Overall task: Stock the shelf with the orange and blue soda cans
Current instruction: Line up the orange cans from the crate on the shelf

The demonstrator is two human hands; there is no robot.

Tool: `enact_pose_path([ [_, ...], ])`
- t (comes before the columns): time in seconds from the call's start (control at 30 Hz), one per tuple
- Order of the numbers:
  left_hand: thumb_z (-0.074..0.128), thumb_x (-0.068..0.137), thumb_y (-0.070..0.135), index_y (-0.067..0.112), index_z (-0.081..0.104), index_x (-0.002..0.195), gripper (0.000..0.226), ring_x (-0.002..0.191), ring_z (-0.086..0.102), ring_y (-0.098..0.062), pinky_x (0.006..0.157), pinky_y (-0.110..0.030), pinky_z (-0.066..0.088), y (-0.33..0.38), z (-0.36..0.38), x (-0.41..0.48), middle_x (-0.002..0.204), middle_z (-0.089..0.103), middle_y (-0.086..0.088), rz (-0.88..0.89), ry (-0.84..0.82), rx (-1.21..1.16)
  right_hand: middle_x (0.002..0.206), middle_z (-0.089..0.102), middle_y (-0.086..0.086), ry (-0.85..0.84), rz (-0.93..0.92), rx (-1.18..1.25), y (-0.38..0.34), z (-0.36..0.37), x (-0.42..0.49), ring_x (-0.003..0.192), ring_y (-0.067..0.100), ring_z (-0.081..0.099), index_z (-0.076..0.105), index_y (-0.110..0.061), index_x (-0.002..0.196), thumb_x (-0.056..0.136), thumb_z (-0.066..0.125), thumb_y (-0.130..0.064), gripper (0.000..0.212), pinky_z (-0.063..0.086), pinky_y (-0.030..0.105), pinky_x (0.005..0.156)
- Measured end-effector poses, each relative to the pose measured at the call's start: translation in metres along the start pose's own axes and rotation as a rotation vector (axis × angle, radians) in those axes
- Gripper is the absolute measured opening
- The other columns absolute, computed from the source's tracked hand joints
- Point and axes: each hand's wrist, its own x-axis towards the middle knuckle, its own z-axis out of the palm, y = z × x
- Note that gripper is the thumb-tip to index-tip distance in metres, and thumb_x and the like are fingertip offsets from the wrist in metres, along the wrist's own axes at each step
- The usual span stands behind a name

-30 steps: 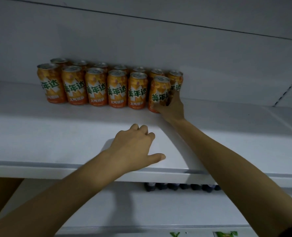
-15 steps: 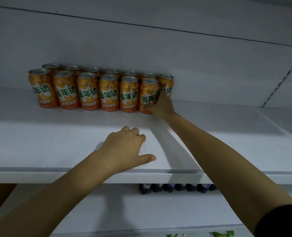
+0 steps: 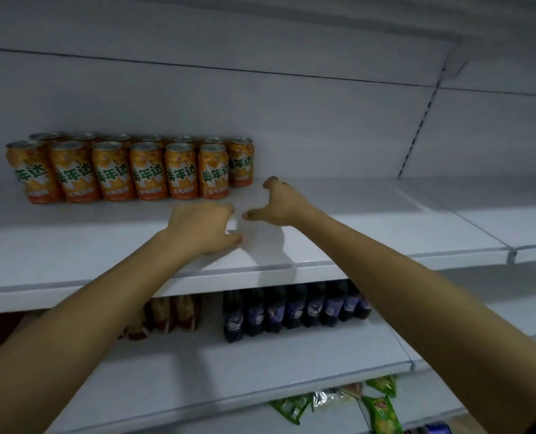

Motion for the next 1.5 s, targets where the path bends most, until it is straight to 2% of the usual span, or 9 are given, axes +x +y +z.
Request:
enact_pose_path([
  [0.2, 0.046, 0.086, 0.064, 0.022, 0.046, 0.135, 0.065, 0.116, 0.053, -0.023, 0.080, -0.038, 0.051, 0.037, -0.008, -0.043, 0.132, 0.055, -0.001, -0.027, 0.131, -0.008, 0.141, 0.041, 0.013, 0.004, -0.052, -0.042, 0.010, -0.009, -0.075, 0.125, 0.030, 0.046, 0.030, -0.010, 0.142, 0.077, 0.072, -0.050, 0.087, 0.043, 0.039, 0.098],
  [0.6, 0.056, 0.083, 0.058, 0.027, 0.039, 0.138, 0.065, 0.116, 0.051, -0.022, 0.079, -0.038, 0.048, 0.071, 0.022, -0.191, 0.130, 0.052, 0.000, -0.154, -0.062, -0.024, 0.139, 0.040, 0.013, -0.071, -0.221, -0.012, 0.003, 0.032, -0.182, 0.125, 0.031, 0.041, 0.032, -0.011, 0.141, 0.080, 0.070, -0.046, 0.080, 0.044, 0.045, 0.097],
  [0.9, 0.059, 0.085, 0.053, 0.021, 0.035, 0.142, 0.069, 0.116, 0.051, -0.026, 0.083, -0.038, 0.048, -0.006, 0.078, -0.347, 0.130, 0.050, -0.005, -0.492, -0.349, -0.068, 0.135, 0.044, 0.016, -0.420, -0.318, -0.020, -0.061, 0.164, -0.214, 0.117, 0.032, 0.048, 0.035, -0.007, 0.136, 0.078, 0.070, -0.050, 0.080, 0.045, 0.037, 0.088],
  [1.17, 0.061, 0.086, 0.051, 0.015, 0.046, 0.129, 0.058, 0.110, 0.055, -0.022, 0.073, -0.029, 0.043, -0.065, 0.130, -0.497, 0.122, 0.056, -0.006, -0.815, -0.667, -0.255, 0.142, 0.040, 0.016, -0.851, -0.351, -0.005, -0.134, 0.306, -0.279, 0.125, 0.031, 0.045, 0.033, -0.008, 0.142, 0.082, 0.070, -0.044, 0.079, 0.043, 0.036, 0.098],
  [1.23, 0.061, 0.086, 0.051, 0.015, 0.048, 0.127, 0.056, 0.112, 0.055, -0.023, 0.075, -0.030, 0.042, -0.085, 0.151, -0.522, 0.122, 0.057, -0.007, -0.841, -0.757, -0.320, 0.140, 0.044, 0.015, -0.920, -0.313, 0.031, -0.148, 0.338, -0.292, 0.122, 0.028, 0.048, 0.037, -0.007, 0.139, 0.083, 0.070, -0.042, 0.073, 0.043, 0.034, 0.096],
  [1.3, 0.061, 0.086, 0.051, 0.015, 0.048, 0.127, 0.056, 0.112, 0.055, -0.024, 0.078, -0.030, 0.044, -0.110, 0.182, -0.540, 0.123, 0.058, -0.008, -0.857, -0.822, -0.419, 0.126, 0.053, 0.011, -0.982, -0.241, 0.086, -0.153, 0.374, -0.304, 0.105, 0.023, 0.053, 0.043, -0.008, 0.130, 0.084, 0.069, -0.038, 0.061, 0.045, 0.030, 0.081],
  [1.37, 0.063, 0.086, 0.047, 0.013, 0.045, 0.134, 0.061, 0.118, 0.052, -0.025, 0.089, -0.033, 0.046, -0.134, 0.220, -0.553, 0.132, 0.053, -0.009, -0.863, -0.849, -0.532, 0.117, 0.053, 0.002, -1.032, -0.129, 0.168, -0.156, 0.413, -0.318, 0.099, 0.018, 0.051, 0.047, -0.009, 0.127, 0.086, 0.068, -0.034, 0.052, 0.039, 0.025, 0.075],
  [1.43, 0.067, 0.086, 0.036, 0.009, 0.043, 0.136, 0.062, 0.122, 0.050, -0.026, 0.096, -0.034, 0.044, -0.156, 0.270, -0.565, 0.135, 0.051, -0.011, -0.911, -0.852, -0.634, 0.113, 0.053, -0.003, -1.038, 0.062, 0.268, -0.155, 0.465, -0.330, 0.103, 0.016, 0.052, 0.051, -0.014, 0.123, 0.087, 0.068, -0.032, 0.044, 0.037, 0.021, 0.075],
  [1.5, 0.069, 0.085, 0.034, 0.010, 0.042, 0.137, 0.064, 0.121, 0.051, -0.025, 0.097, -0.036, 0.044, -0.172, 0.331, -0.583, 0.133, 0.053, -0.011, -0.940, -0.869, -0.721, 0.109, 0.059, -0.001, -1.033, 0.273, 0.341, -0.153, 0.524, -0.344, 0.095, 0.015, 0.055, 0.053, -0.022, 0.099, 0.086, 0.069, -0.029, 0.022, 0.039, 0.019, 0.073],
])
